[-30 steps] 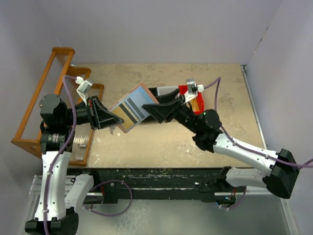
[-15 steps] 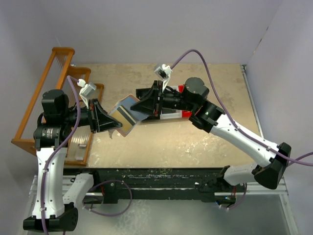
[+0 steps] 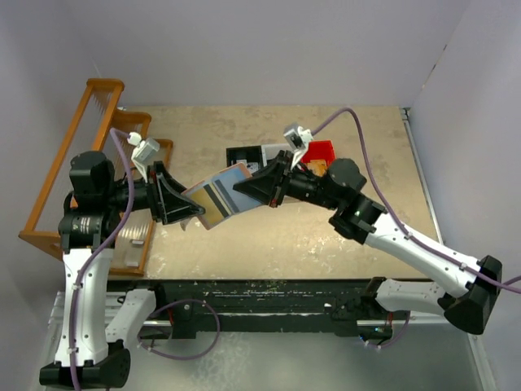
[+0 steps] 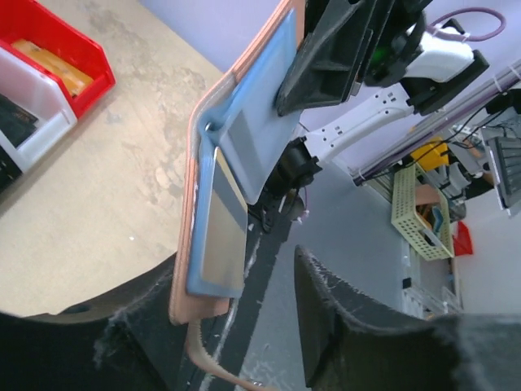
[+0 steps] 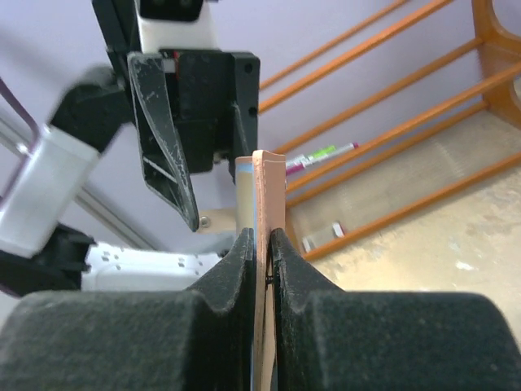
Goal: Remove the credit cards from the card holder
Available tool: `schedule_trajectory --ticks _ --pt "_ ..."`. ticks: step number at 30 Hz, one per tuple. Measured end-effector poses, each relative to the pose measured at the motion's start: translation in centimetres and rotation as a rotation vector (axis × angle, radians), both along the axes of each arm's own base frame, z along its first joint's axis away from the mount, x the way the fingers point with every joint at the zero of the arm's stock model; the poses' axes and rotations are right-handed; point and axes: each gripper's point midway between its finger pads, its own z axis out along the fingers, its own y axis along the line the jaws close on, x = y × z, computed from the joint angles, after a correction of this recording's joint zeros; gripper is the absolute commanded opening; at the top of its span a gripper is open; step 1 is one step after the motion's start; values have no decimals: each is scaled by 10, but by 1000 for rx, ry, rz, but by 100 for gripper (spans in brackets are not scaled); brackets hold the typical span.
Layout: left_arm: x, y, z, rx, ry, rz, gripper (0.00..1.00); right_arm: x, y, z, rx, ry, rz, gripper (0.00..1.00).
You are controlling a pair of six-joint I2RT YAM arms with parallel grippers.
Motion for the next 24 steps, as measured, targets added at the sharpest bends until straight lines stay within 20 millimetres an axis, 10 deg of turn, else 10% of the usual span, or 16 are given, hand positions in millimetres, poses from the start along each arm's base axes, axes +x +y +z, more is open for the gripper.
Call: schedule_trajectory --ticks 13,24 --pt "-7 -6 8 -144 29 -33 55 -6 -2 14 353 136 34 0" --pt "-12 -7 13 -168 58 -57 6 -12 -13 25 464 126 38 8"
